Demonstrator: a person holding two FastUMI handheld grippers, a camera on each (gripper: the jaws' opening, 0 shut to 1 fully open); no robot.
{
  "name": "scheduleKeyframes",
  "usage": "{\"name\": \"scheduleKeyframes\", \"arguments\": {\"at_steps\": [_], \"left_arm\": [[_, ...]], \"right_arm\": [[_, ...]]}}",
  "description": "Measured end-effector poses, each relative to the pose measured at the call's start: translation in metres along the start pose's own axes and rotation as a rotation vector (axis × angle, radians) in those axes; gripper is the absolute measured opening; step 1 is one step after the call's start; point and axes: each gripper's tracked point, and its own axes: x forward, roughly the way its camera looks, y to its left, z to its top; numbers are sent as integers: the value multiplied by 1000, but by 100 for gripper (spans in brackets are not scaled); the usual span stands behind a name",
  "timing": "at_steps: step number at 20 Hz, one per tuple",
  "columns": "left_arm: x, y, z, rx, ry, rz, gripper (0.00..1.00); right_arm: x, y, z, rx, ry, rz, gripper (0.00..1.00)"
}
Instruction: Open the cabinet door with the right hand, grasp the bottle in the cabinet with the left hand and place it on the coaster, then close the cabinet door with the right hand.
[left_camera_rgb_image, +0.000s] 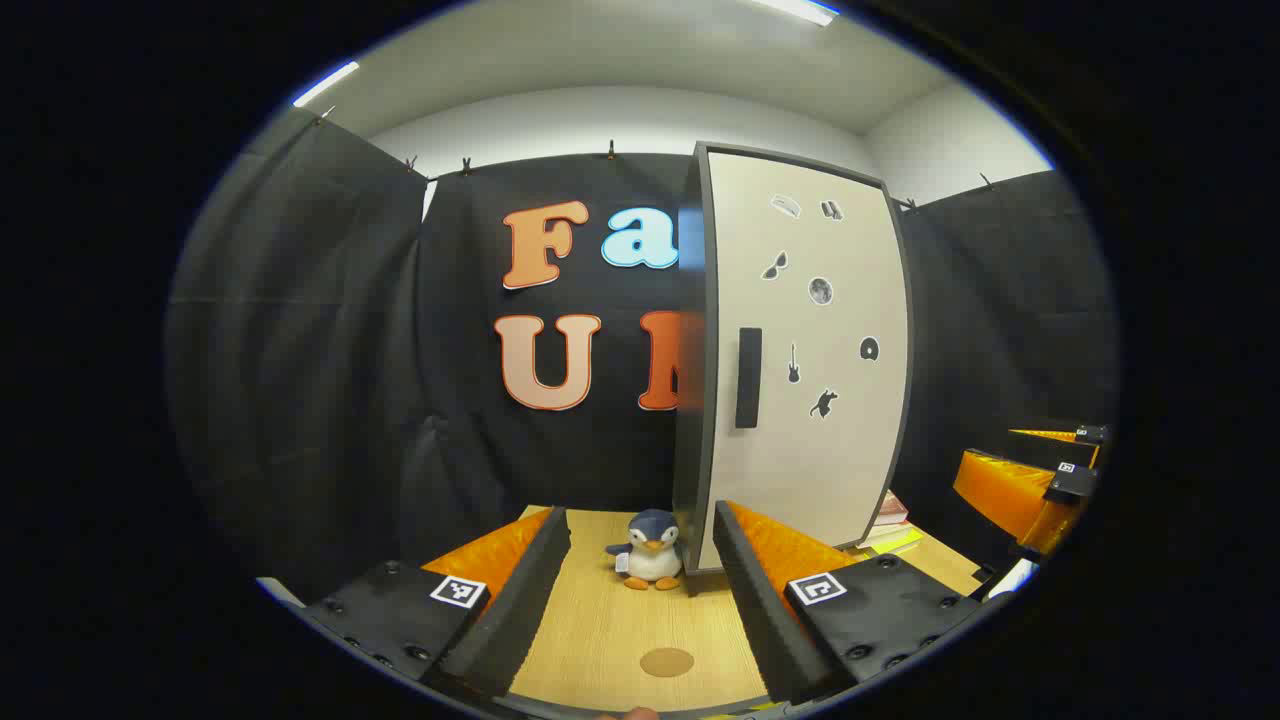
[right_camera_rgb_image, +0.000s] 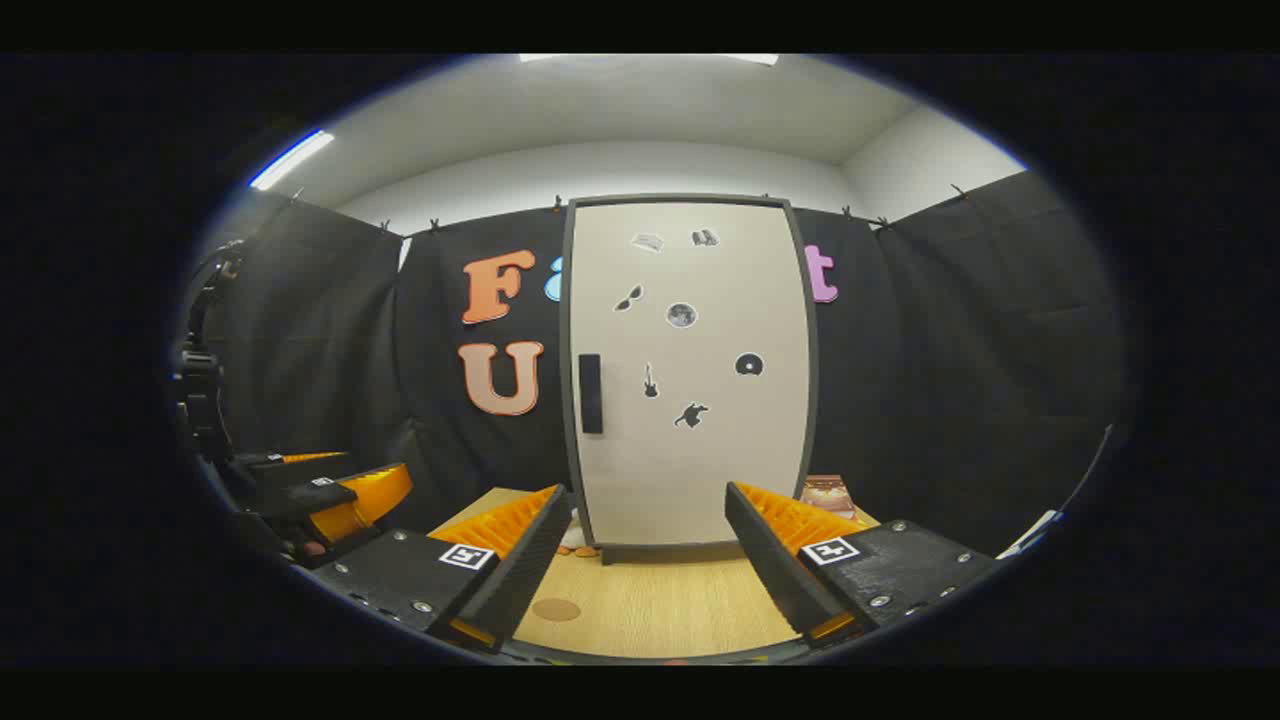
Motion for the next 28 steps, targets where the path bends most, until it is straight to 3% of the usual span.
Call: {"name": "scheduleKeyframes", "arguments": {"at_steps": [3, 4, 5, 11, 27, 28], "left_arm": [[-1, 0, 4, -2, -8, 12, 92], [-1, 0, 6, 2, -10, 15, 94], [-2, 1, 7, 3, -14, 21, 94], [-1, 2, 11, -8, -22, 22, 94], [19, -4, 6, 5, -38, -2, 94], [22, -2, 6, 7, -34, -2, 94]], "right_arm": [[-1, -1, 1, 14, -5, 13, 96], [-2, -1, 2, 18, -10, 18, 100], [-3, -2, 4, 17, -15, 21, 96], [-1, -3, 10, 24, -29, 35, 96], [5, -18, 3, 38, -25, -4, 96], [6, -17, 3, 37, -26, -3, 100]]}}
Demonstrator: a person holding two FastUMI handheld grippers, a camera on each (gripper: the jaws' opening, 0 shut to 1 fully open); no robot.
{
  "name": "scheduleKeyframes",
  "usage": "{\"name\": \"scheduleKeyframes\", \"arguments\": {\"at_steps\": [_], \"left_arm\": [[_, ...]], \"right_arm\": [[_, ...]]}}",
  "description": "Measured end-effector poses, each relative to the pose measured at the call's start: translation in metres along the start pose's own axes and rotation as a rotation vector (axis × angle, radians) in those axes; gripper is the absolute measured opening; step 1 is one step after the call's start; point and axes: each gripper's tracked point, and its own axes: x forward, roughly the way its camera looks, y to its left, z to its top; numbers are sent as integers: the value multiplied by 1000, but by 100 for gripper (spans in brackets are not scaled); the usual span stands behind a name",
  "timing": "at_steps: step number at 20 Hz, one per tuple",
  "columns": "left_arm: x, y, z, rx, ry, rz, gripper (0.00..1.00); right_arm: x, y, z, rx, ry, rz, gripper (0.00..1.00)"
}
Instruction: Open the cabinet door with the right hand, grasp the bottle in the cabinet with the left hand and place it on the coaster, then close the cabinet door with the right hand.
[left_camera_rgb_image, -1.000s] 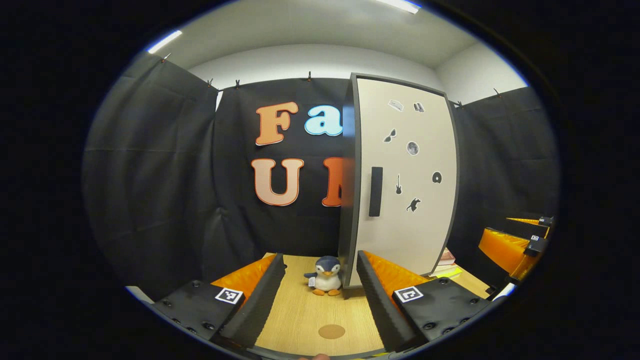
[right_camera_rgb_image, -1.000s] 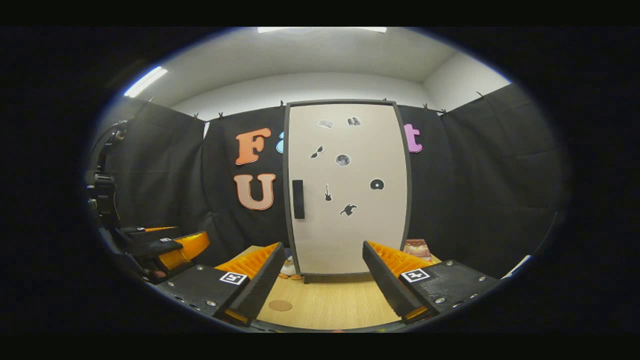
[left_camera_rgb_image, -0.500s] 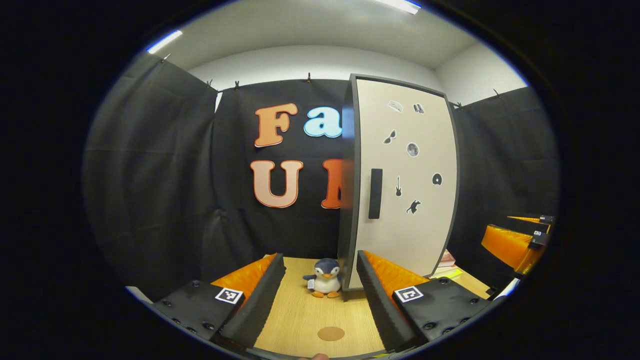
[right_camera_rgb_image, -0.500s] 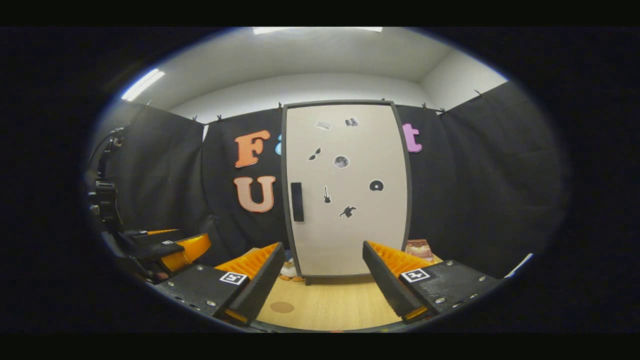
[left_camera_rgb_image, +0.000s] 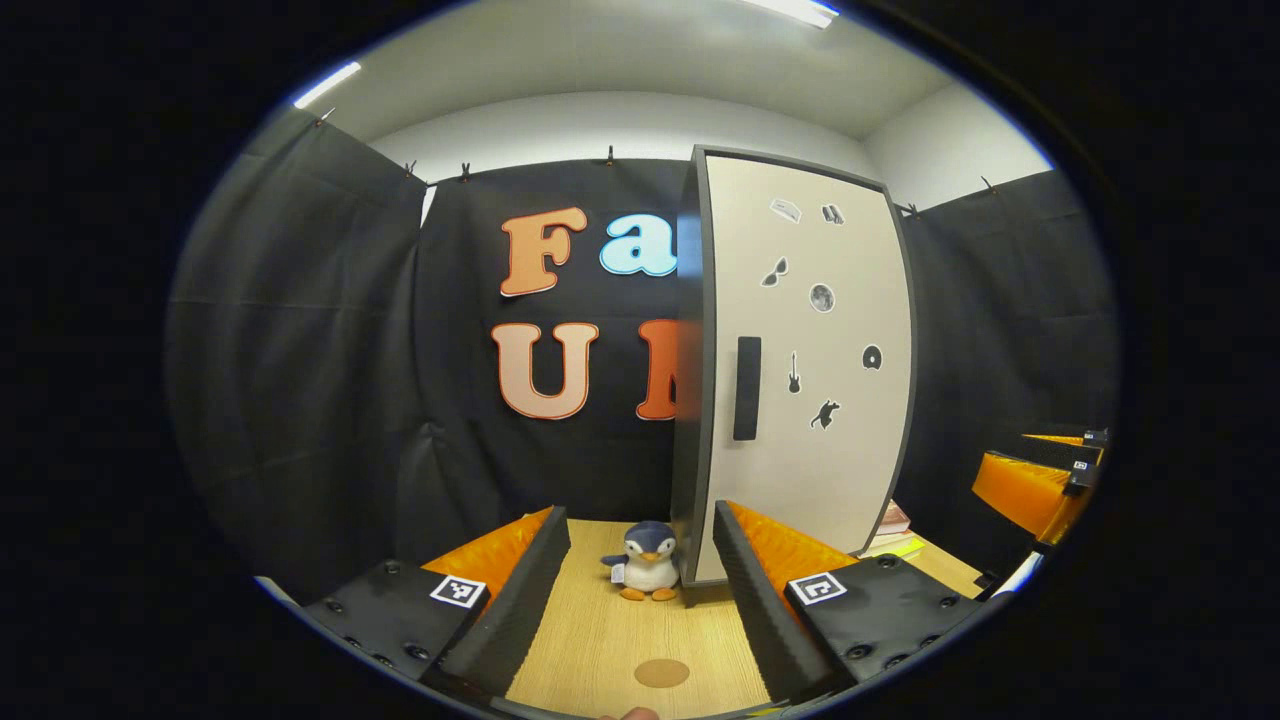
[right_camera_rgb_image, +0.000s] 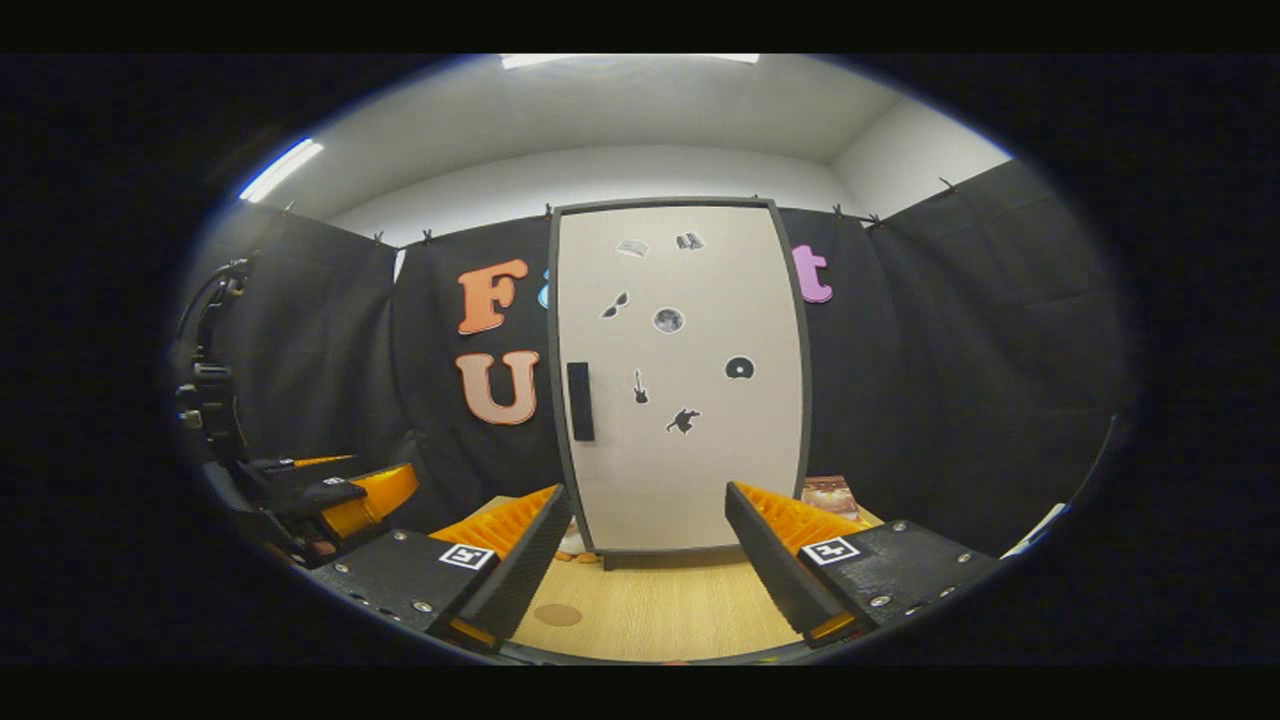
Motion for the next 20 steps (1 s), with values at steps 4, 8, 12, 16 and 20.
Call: {"name": "scheduleKeyframes", "arguments": {"at_steps": [4, 8, 12, 16, 20], "left_arm": [[5, 4, 4, 11, -10, 0, 94], [9, 19, 6, 12, -17, 12, 94], [6, 39, 3, -8, -10, 20, 92], [0, 57, 6, -12, -17, 17, 94], [-3, 75, 8, -13, -25, 22, 94]], "right_arm": [[9, 5, -3, 4, 0, 5, 96], [32, 16, -4, 11, 3, 18, 96], [82, 36, -3, 1, 5, 48, 96], [143, 66, 5, -1, 12, 87, 96], [187, 89, 11, -22, 8, 94, 96]]}}
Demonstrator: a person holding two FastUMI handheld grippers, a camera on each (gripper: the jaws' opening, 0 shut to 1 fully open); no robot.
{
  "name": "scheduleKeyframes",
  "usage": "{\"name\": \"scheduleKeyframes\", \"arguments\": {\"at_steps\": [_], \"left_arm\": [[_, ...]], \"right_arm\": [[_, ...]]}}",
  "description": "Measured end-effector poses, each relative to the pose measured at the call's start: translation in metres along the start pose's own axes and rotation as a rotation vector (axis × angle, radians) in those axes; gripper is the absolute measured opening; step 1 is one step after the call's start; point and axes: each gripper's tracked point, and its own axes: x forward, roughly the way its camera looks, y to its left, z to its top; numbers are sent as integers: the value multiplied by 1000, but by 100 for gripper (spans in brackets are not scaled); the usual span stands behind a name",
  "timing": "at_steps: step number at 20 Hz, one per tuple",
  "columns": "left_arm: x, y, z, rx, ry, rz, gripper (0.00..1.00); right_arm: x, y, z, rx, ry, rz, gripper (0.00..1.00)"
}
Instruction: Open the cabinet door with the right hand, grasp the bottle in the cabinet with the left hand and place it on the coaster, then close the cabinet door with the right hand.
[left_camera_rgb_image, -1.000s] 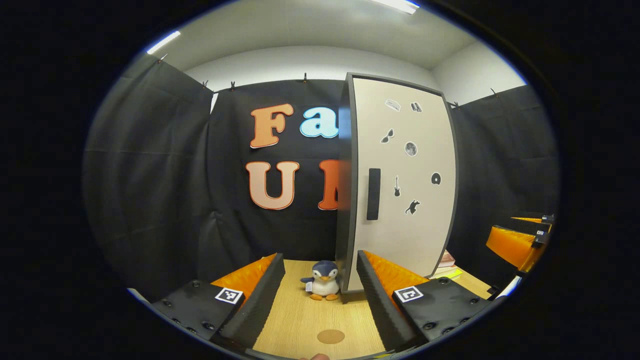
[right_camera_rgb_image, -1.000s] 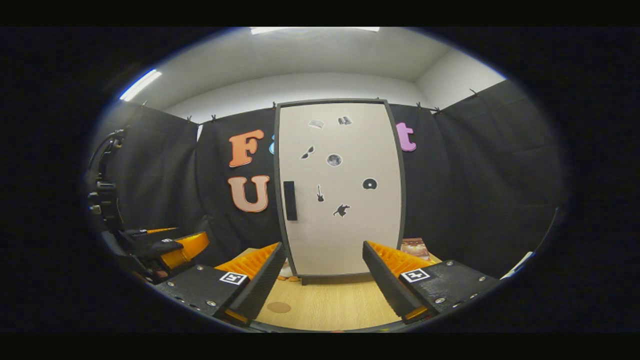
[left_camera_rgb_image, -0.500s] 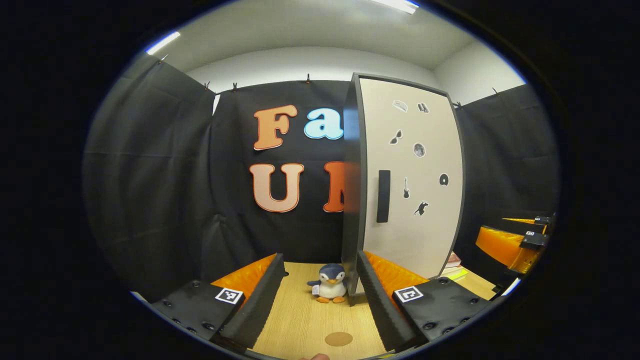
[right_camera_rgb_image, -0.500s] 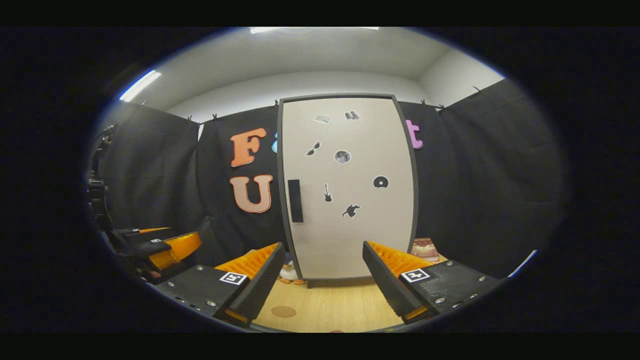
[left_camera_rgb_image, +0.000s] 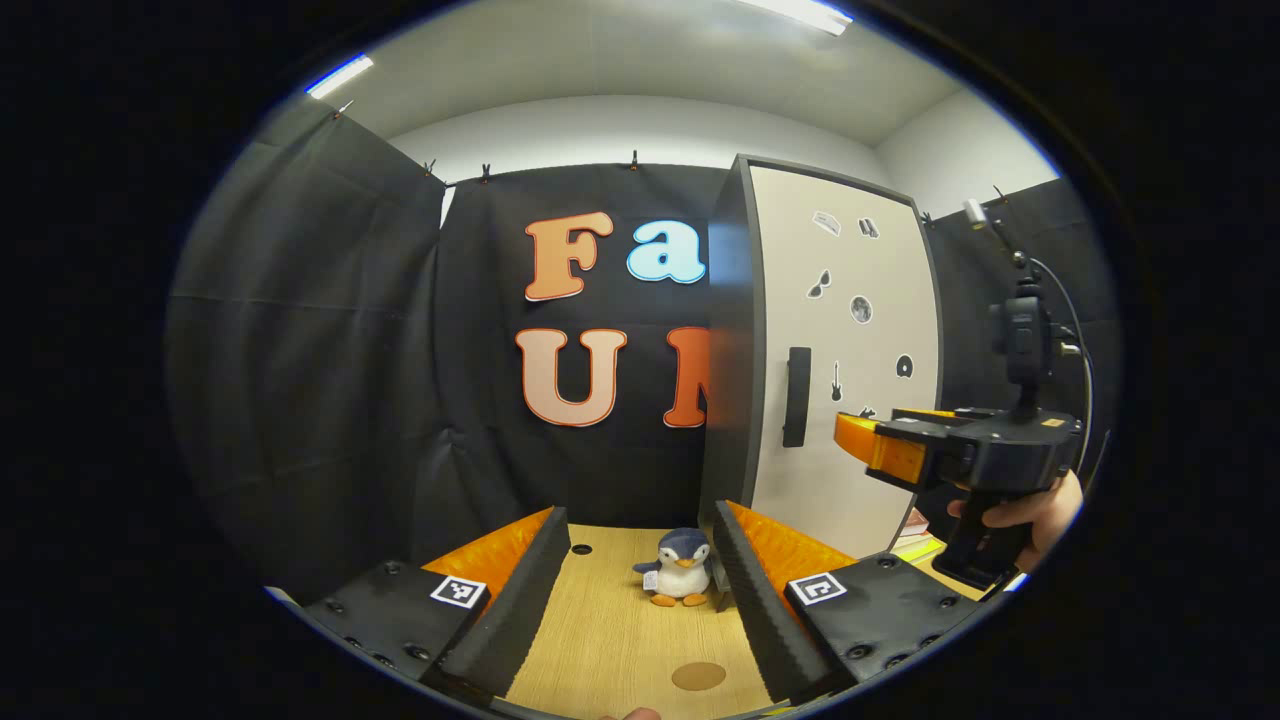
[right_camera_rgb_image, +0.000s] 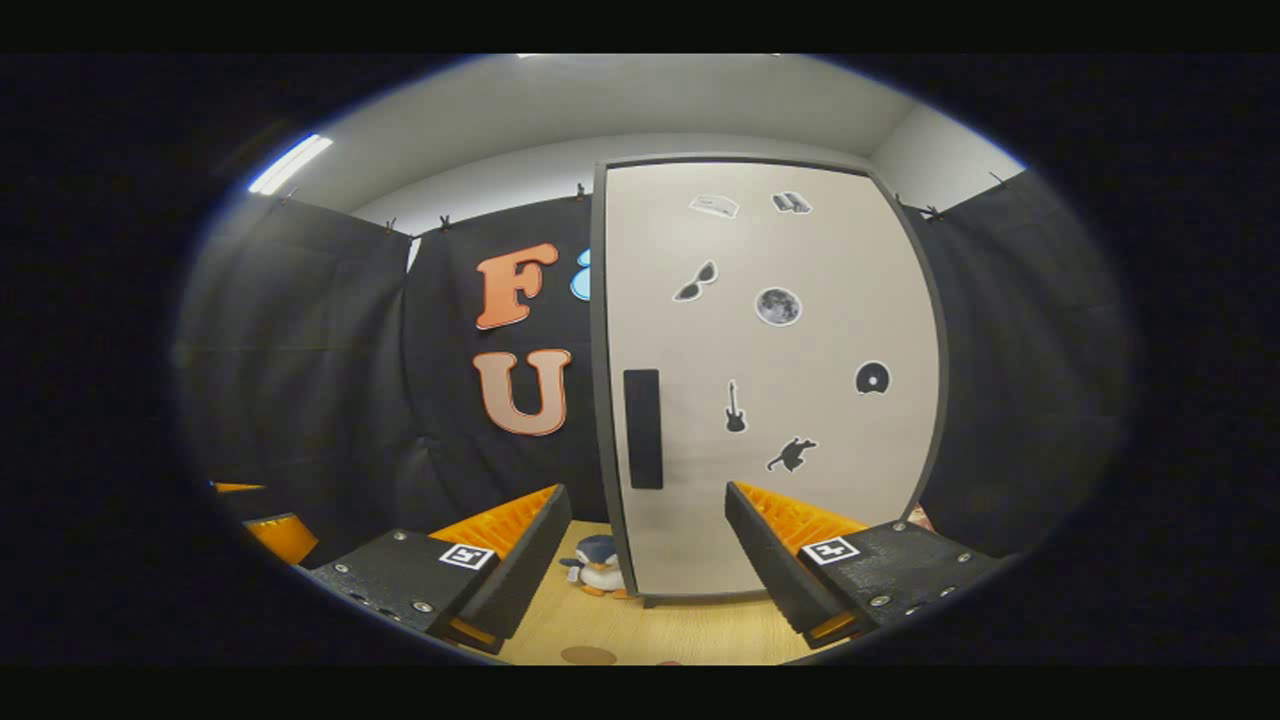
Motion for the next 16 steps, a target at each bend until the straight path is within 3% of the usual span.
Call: {"name": "scheduleKeyframes", "arguments": {"at_steps": [10, 12, 14, 15, 16], "left_arm": [[10, 34, -24, -22, 56, -6, 94], [14, 46, -30, -25, 69, 7, 94], [17, 56, -34, -24, 79, 21, 94], [18, 59, -35, -24, 84, 26, 94], [20, 62, -36, -23, 86, 29, 94]], "right_arm": [[97, 4, 17, -24, -18, -54, 96], [112, 1, 16, -22, -15, -68, 90], [124, -2, 17, 10, -19, -74, 78], [130, -4, 17, 20, -18, -84, 79], [132, -8, 15, 22, -20, -103, 67]]}}
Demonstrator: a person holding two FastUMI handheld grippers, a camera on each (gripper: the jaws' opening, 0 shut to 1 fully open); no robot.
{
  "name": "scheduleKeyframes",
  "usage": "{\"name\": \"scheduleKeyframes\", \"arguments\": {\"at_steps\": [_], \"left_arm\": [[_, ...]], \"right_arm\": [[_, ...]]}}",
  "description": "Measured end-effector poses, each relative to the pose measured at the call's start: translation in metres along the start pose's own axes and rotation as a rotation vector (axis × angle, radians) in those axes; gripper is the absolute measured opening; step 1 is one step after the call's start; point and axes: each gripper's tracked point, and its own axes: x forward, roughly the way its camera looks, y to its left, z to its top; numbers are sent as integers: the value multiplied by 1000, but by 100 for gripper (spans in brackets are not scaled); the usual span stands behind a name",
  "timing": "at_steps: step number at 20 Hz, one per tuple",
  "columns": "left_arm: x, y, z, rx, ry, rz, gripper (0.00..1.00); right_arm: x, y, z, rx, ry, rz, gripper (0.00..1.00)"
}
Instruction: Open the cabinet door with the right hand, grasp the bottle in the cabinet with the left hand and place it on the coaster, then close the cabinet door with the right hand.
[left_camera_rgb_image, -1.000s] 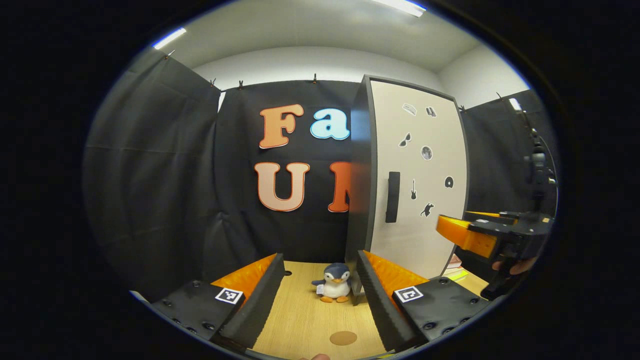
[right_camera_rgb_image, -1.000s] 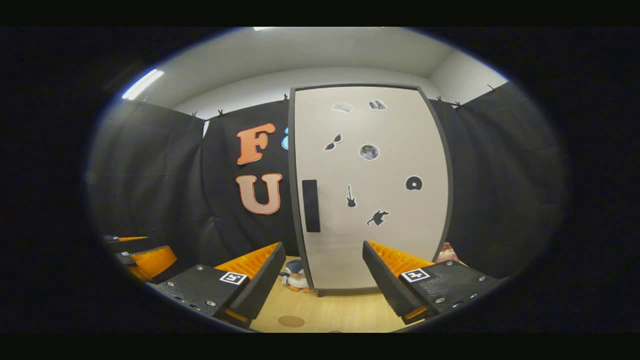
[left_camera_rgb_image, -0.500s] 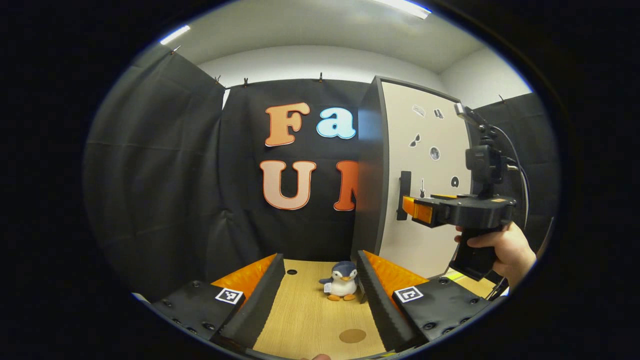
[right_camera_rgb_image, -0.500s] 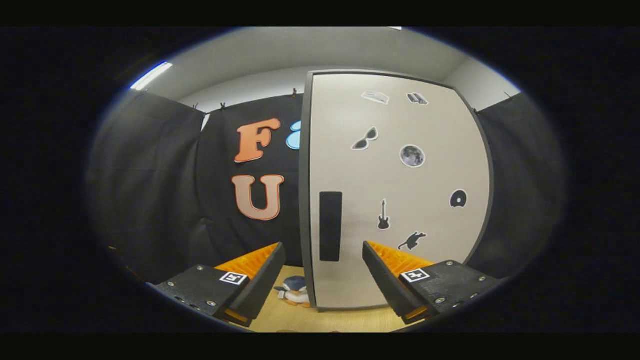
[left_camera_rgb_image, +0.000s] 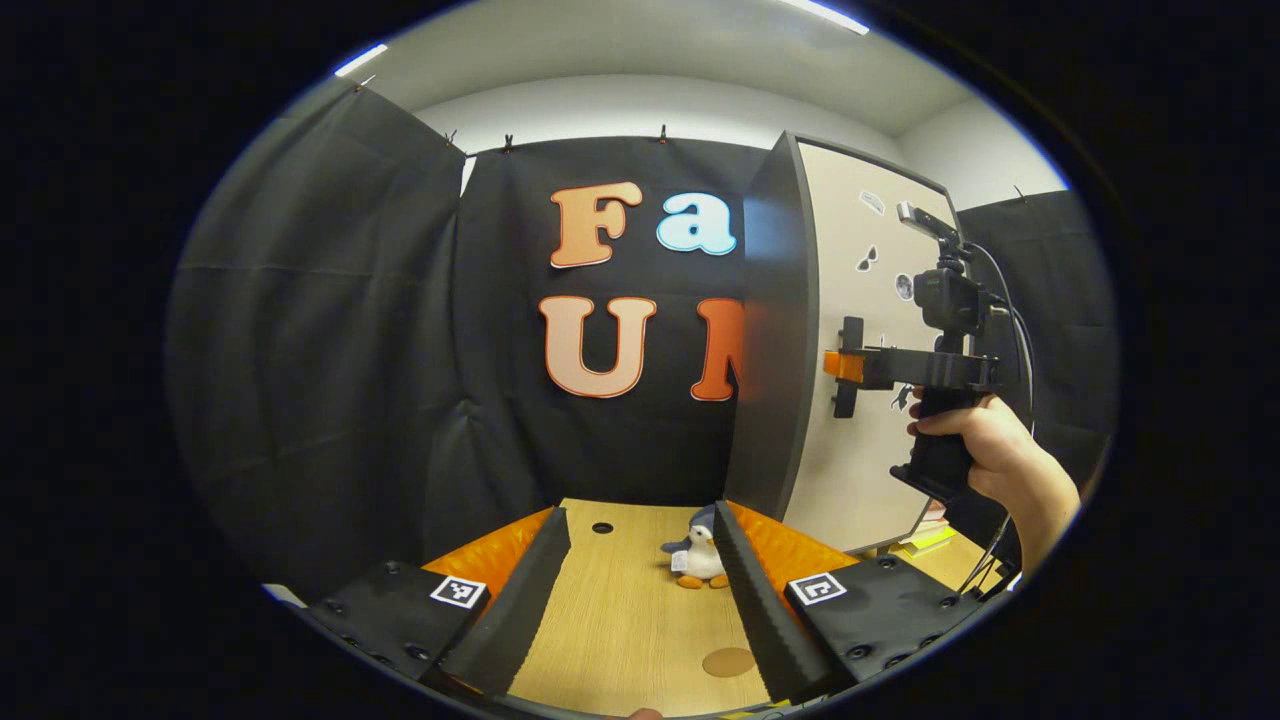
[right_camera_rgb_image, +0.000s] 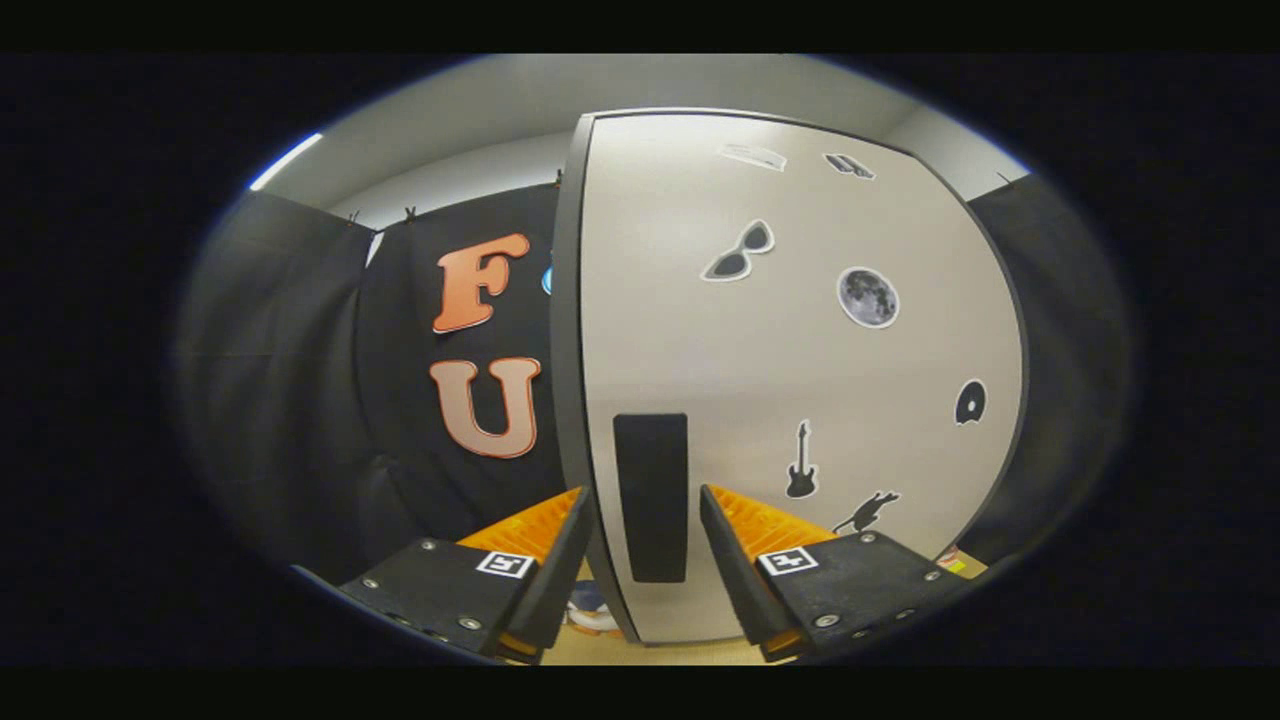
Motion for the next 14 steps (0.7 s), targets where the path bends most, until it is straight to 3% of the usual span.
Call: {"name": "scheduleKeyframes", "arguments": {"at_steps": [1, 3, 5, 6, 9, 14], "left_arm": [[0, 1, -1, 2, 2, 3, 94], [1, 1, -2, 4, 4, -2, 94], [1, 0, -4, 7, 10, -4, 94], [1, -1, -5, 6, 15, -6, 94], [-4, -6, -2, 13, 10, -12, 92], [-15, -14, 1, 24, -3, -7, 92]], "right_arm": [[3, -3, 0, -4, 1, -10, 52], [5, -1, -5, -2, 15, -4, 37], [5, -1, -6, -14, 12, -6, 31], [5, -1, -4, -16, 11, -6, 35], [2, 0, -6, 15, 31, -4, 24], [-18, 1, -7, 29, 29, 41, 20]]}}
